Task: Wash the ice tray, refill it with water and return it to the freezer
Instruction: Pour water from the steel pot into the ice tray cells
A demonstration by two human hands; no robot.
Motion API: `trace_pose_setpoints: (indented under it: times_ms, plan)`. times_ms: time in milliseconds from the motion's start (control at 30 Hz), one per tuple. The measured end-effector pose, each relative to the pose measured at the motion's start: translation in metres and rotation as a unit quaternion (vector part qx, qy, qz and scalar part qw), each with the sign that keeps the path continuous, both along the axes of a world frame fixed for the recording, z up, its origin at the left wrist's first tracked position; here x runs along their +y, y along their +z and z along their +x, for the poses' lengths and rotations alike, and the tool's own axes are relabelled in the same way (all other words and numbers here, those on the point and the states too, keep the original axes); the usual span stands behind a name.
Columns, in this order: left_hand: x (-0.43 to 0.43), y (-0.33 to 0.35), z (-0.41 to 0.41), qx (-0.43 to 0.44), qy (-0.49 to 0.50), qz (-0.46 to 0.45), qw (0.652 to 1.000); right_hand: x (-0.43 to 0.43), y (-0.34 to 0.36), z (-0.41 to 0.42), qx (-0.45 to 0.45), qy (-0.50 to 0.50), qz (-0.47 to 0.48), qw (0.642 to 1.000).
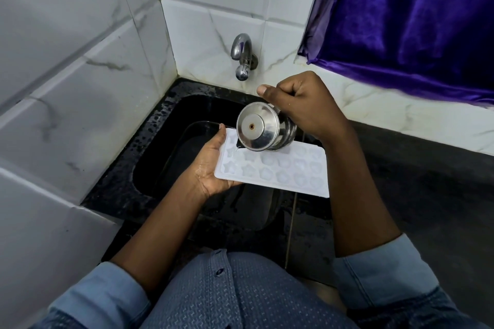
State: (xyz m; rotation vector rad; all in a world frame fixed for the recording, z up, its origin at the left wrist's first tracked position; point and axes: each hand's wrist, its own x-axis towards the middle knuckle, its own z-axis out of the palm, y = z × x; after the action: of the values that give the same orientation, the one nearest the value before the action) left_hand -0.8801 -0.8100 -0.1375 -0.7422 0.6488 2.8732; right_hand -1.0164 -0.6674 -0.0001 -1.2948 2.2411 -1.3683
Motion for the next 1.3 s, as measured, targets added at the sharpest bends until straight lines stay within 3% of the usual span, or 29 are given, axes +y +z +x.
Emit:
trace_pose_setpoints:
  times_ms: [1033, 1300]
  plan:
    - [-0.008, -0.006, 0.006, 0.005, -0.007, -0.043, 0.999, -0.009, 0.001, 0.005, -0.018, 0.011, -0.003, 1.000]
    - [-0.012, -0.008, 0.006, -0.005, -0.013, -0.047, 0.999, -0.006, -0.009, 0.002, -0.097, -0.007, -0.039, 0.994]
